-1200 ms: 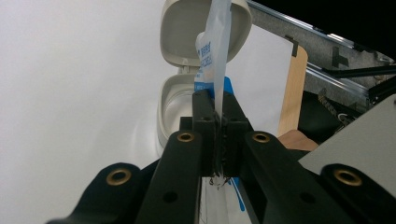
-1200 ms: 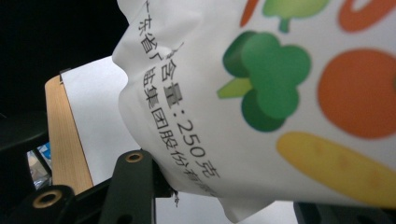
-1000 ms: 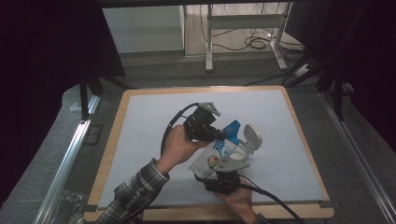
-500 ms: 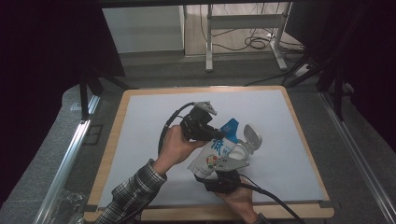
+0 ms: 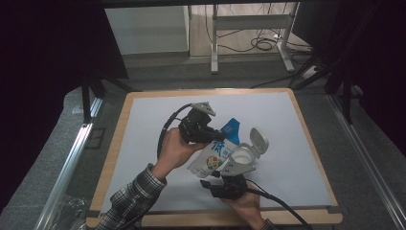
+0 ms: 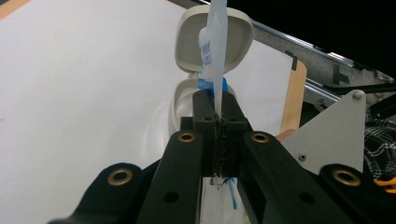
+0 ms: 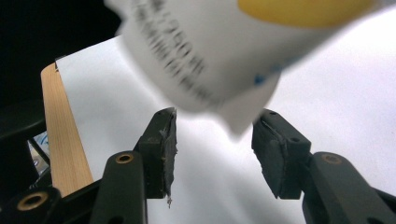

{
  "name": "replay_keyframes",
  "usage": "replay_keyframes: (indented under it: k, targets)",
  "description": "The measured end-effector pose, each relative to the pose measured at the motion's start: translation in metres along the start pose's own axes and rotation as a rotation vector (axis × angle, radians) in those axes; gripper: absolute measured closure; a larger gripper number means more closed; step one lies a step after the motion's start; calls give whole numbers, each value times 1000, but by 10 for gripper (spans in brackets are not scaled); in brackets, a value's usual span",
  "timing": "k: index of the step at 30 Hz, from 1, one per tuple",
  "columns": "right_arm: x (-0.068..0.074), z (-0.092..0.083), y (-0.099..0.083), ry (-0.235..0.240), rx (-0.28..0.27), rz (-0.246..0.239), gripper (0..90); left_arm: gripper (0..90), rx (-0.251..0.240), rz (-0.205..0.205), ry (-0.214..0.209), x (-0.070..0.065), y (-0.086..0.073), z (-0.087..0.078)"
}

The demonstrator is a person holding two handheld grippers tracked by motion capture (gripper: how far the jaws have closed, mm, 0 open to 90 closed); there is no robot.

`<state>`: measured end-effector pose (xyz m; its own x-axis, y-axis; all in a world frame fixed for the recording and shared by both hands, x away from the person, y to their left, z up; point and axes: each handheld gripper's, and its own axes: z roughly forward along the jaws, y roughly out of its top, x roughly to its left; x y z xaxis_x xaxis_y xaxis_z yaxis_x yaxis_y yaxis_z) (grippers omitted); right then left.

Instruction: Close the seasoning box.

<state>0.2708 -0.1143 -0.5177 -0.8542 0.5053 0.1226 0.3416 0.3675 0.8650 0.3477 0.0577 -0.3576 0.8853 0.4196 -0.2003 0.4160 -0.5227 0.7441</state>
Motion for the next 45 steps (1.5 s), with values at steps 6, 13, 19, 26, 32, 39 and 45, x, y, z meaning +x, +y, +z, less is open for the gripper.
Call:
replay_keyframes:
  k: [6, 13, 19, 26, 32, 39, 45]
  targets:
    - [-1, -2, -1, -1, -8, -4, 502, 887, -16, -18, 15, 6, -5, -1]
    - [-1, -4, -2, 4, -2, 10, 499, 886, -40, -26, 23, 13, -13, -2]
    - [-2, -5, -2, 4, 0, 16, 499, 885, -49, -26, 32, 19, -20, 0]
    - [-3, -6, -3, 1, 5, 24, 498, 885, -72, -21, 32, 29, -29, 1]
    - [-4, -6, -3, 1, 6, 23, 498, 885, -90, -27, 37, 38, -36, 4]
    - [-5, -7, -4, -2, 8, 18, 498, 885, -112, -33, 48, 49, -45, 10]
    - [-6, -7, -4, -6, 9, 19, 498, 885, -132, -46, 50, 61, -56, 14]
